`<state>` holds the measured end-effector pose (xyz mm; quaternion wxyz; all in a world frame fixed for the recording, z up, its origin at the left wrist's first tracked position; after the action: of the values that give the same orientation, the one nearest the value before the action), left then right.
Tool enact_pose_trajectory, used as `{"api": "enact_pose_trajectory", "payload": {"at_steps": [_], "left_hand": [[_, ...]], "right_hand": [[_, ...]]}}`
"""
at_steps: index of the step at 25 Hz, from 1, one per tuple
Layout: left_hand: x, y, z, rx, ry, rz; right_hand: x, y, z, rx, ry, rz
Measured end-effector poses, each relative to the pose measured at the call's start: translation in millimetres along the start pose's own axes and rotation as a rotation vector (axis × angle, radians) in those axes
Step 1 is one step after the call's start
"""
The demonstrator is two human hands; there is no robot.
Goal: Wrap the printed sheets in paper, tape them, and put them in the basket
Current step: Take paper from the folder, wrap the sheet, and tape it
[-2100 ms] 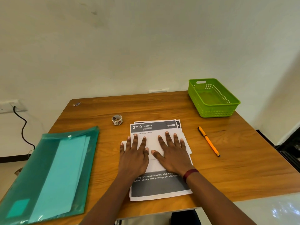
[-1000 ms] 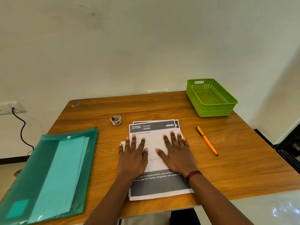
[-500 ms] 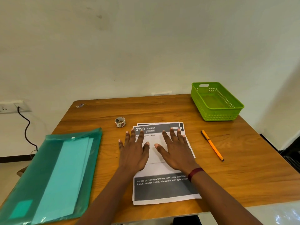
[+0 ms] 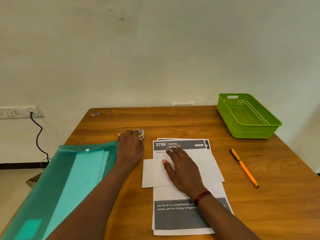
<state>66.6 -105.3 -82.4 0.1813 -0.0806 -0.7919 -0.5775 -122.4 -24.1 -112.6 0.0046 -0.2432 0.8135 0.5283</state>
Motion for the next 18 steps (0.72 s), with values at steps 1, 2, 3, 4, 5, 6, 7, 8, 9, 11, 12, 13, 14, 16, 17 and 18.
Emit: {"api": "enact_pose_trajectory", "payload": {"at_steps": [1, 2, 3, 4, 5, 6, 7, 8, 9, 11, 12, 13, 14, 16, 17, 18], "left_hand": [[-5.5, -1.4, -8.7, 0.001, 0.006, -0.015], [-9.7, -4.6, -16.7, -0.006, -0.005, -0.049], [-12.7, -9.4, -23.9, -0.021, -0.024, -0.095], [-14.4, -14.8, -29.6, -0.046, -0.042, -0.142], [-15.6, -20.4, -34.3, -0.075, -0.053, -0.183], [-15.7, -24.5, -37.1, -0.099, -0.057, -0.212], [-14.9, -27.7, -38.6, -0.110, -0.054, -0.222], [-13.1, -29.2, -38.4, -0.106, -0.052, -0.207], [-9.9, -28.7, -36.6, -0.098, -0.049, -0.164], [1.8, -24.8, -27.5, -0.106, -0.034, 0.008], [9.7, -22.1, -20.1, -0.128, -0.020, 0.112], [18.0, -18.9, -11.6, -0.148, -0.010, 0.207], [26.2, -14.8, -2.1, -0.156, -0.006, 0.287], [35.8, -8.6, 17.4, -0.177, 0.036, 0.461], [37.2, -8.0, 27.7, -0.205, 0.080, 0.558], [37.7, -8.4, 36.9, -0.231, 0.117, 0.644]], "right_hand": [[-2.5, -0.4, 3.7, 0.041, 0.027, 0.028], [-5.0, 0.2, 6.4, 0.081, 0.059, 0.057], [-7.3, 0.9, 7.8, 0.115, 0.090, 0.082], [-8.9, 2.2, 8.1, 0.140, 0.113, 0.102], [-10.8, 3.5, 8.0, 0.157, 0.128, 0.118], [-12.2, 4.3, 8.1, 0.169, 0.143, 0.131], [-13.5, 4.2, 8.9, 0.173, 0.158, 0.140], [-14.3, 4.2, 9.9, 0.173, 0.170, 0.142], [-14.2, 4.4, 10.6, 0.172, 0.174, 0.137], [-11.2, 6.0, 10.2, 0.182, 0.153, 0.105], [-8.8, 6.7, 9.7, 0.190, 0.135, 0.079], [-6.8, 7.5, 9.3, 0.200, 0.118, 0.050], [-4.6, 8.5, 9.3, 0.217, 0.102, 0.019], [0.0, 13.2, 9.8, 0.281, 0.078, -0.068], [2.2, 16.9, 10.7, 0.328, 0.068, -0.123], [5.0, 20.7, 11.4, 0.378, 0.061, -0.173]]}}
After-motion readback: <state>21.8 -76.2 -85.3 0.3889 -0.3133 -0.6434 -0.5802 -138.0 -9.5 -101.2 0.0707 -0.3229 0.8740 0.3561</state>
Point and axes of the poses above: each hand's wrist, its own z-axis away from the middle knuckle, its own y-axis out of the back of the hand, x = y × z, the point moved 6 cm from there along -z, towards the middle knuckle, and after that the axes turned 8 degrees about y, right-handed, at the moved point
